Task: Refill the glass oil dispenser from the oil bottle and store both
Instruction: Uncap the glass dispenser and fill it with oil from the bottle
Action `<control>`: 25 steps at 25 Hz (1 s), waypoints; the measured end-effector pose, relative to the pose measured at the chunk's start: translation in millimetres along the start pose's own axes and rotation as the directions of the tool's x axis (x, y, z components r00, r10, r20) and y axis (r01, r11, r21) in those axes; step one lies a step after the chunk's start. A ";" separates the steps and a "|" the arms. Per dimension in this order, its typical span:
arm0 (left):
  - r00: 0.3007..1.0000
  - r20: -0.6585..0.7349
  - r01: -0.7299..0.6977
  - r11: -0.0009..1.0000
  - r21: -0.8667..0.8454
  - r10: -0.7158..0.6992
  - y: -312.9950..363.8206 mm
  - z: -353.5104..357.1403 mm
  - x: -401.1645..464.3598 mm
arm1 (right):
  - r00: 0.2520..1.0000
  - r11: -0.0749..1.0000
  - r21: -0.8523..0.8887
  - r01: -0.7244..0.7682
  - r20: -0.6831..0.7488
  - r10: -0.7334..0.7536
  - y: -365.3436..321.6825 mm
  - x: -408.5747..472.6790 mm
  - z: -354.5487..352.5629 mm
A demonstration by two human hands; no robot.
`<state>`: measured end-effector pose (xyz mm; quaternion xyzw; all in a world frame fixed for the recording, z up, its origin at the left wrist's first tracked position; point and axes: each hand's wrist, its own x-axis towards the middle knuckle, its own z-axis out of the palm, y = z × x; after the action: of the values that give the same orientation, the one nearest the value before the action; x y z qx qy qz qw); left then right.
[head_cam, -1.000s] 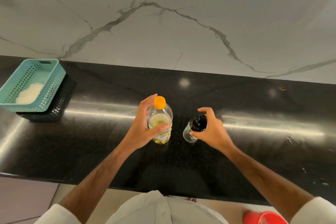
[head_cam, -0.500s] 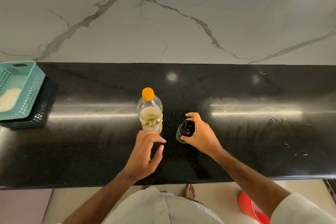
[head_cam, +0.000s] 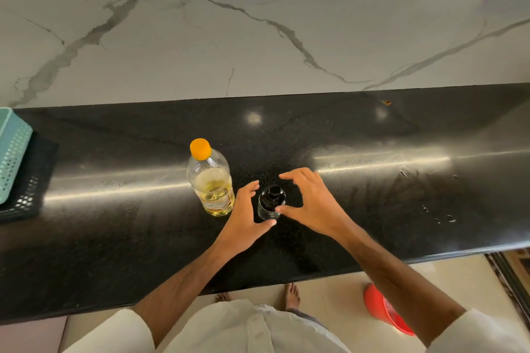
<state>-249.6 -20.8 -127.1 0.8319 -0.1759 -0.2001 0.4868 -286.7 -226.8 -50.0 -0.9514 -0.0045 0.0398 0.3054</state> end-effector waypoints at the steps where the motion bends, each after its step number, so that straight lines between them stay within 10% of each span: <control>1: 1.000 -0.002 0.002 1.000 -0.024 -0.002 0.1 1.6 6.3 | 1.000 0.999 -0.043 0.005 0.017 -0.004 -2.3 3.0 3.9; 13: 0.996 -0.083 -0.022 1.000 0.020 0.024 1.0 11.0 21.8 | 0.998 0.998 0.046 0.034 -0.056 -0.032 -12.7 19.3 5.7; 19: 0.994 -0.099 -0.035 0.999 0.000 0.035 0.6 9.8 22.6 | 0.945 0.755 0.609 -0.243 -0.028 0.327 21.3 21.0 -11.6; 25: 0.994 -0.102 -0.045 0.999 0.018 0.046 -3.1 11.2 23.0 | 0.853 0.732 0.498 -0.464 0.031 0.520 81.4 14.5 25.1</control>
<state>-235.2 -38.8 -138.6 0.8406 -0.1712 -0.1447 0.4931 -275.5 -278.0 -118.8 -0.8101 0.2749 0.0664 0.5135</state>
